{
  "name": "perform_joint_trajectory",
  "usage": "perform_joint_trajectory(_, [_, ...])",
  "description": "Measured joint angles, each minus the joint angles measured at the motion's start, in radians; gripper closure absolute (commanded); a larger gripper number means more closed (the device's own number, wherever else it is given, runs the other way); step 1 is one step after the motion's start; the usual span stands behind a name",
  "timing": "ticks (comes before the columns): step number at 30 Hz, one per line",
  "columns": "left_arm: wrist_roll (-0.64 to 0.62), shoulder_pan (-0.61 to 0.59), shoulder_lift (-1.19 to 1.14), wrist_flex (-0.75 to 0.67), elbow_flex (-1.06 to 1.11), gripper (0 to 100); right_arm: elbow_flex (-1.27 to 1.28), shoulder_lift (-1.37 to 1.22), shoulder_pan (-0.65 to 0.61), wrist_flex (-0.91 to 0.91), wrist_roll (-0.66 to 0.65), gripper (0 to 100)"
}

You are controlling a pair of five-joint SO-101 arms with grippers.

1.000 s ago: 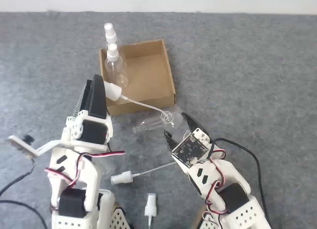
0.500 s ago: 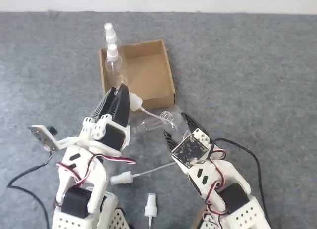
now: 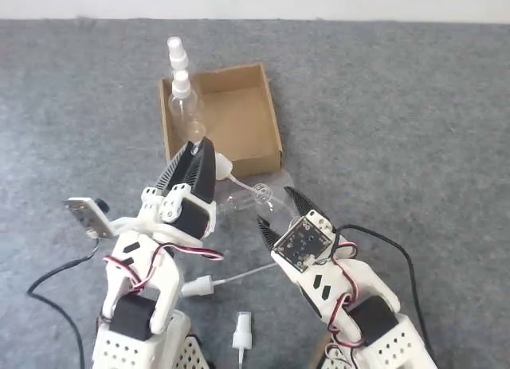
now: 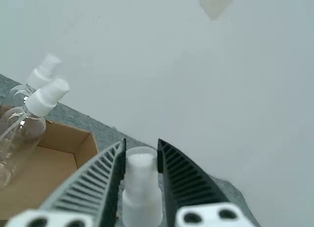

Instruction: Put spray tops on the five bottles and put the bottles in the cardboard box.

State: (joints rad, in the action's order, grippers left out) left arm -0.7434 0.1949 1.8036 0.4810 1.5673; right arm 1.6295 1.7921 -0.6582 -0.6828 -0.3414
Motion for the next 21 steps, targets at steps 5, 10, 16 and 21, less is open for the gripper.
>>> perform_joint_trajectory(5, [0.035,0.078,0.000,0.000,0.048,99,0.026,0.000,-0.012,0.000,0.003,99.2])
perform_joint_trajectory(10, [0.068,0.118,0.002,-0.009,0.069,99,0.026,-0.003,-0.012,0.000,0.003,99.2])
perform_joint_trajectory(16, [0.074,0.186,0.002,-0.008,0.104,99,0.026,-0.002,-0.014,0.000,0.005,99.2])
perform_joint_trajectory(21, [0.110,0.222,0.002,-0.008,0.117,99,0.026,-0.003,-0.009,0.000,0.008,99.2])
